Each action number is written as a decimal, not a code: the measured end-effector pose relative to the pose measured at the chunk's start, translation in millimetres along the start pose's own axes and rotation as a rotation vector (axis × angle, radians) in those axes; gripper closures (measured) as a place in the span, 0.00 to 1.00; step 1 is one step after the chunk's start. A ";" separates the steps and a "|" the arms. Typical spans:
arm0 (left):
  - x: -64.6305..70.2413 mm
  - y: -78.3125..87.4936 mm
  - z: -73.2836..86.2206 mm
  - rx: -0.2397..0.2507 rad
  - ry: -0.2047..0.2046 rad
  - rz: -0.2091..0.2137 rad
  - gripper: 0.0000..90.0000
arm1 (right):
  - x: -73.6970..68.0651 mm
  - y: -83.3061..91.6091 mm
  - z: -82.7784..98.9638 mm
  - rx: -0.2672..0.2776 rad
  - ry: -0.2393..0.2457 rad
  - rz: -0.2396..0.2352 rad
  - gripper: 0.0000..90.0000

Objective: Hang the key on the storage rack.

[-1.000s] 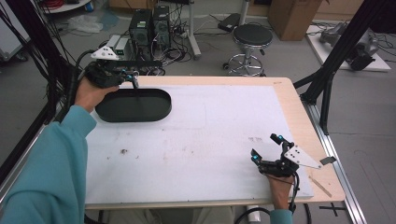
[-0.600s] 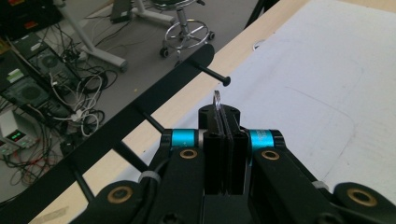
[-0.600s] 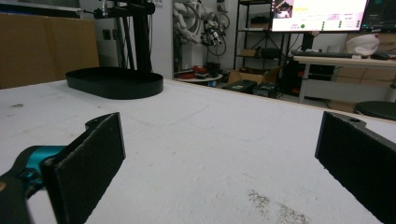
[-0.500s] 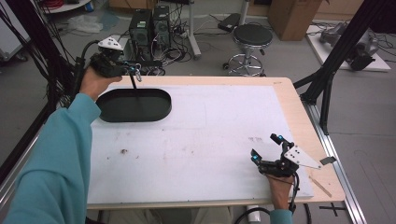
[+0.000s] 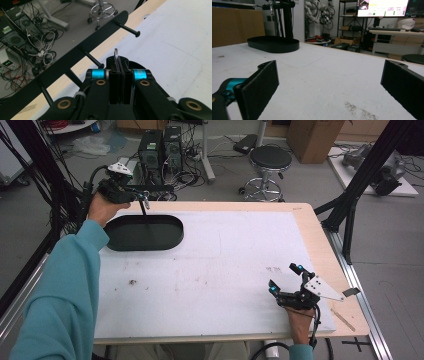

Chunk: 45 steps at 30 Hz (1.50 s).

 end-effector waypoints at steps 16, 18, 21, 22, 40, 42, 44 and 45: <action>-7.5 -3.1 4.5 -0.011 0.013 -0.013 0.98 | 0.0 0.0 0.1 -0.003 -0.002 0.000 0.01; -8.4 -3.9 5.1 -0.015 0.013 -0.020 0.98 | -0.1 -0.1 0.0 -0.002 -0.002 0.000 0.01; -10.4 -5.1 6.6 -0.021 0.016 -0.028 0.98 | -0.2 0.0 0.0 -0.002 -0.002 0.000 0.01; -11.2 -5.3 6.9 -0.021 0.018 -0.029 0.98 | -0.3 -0.1 0.0 -0.002 -0.003 0.000 0.01; -14.4 -12.1 5.8 0.003 0.050 -0.091 0.97 | -0.5 0.0 0.1 -0.002 -0.001 0.002 0.01; -14.5 -13.1 5.3 0.010 0.059 -0.097 0.97 | -0.2 -0.2 -0.1 0.001 0.006 0.000 0.01; -14.9 -14.0 4.7 0.018 0.064 -0.124 0.95 | -0.4 -0.1 0.1 0.000 0.001 0.003 0.01; -16.1 -13.7 4.4 0.027 0.078 -0.133 0.89 | -0.1 -0.1 -0.1 0.000 0.004 0.002 0.01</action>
Point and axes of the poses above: each handheld gripper's, and its own axes: y roughly backward along the jaws, z roughly out of its underside, x roughly to its right, the point moved 3 cm from there along -y, roughly forward along the jaws, and after that the axes turned 6 degrees about x, right-handed, at the moved point
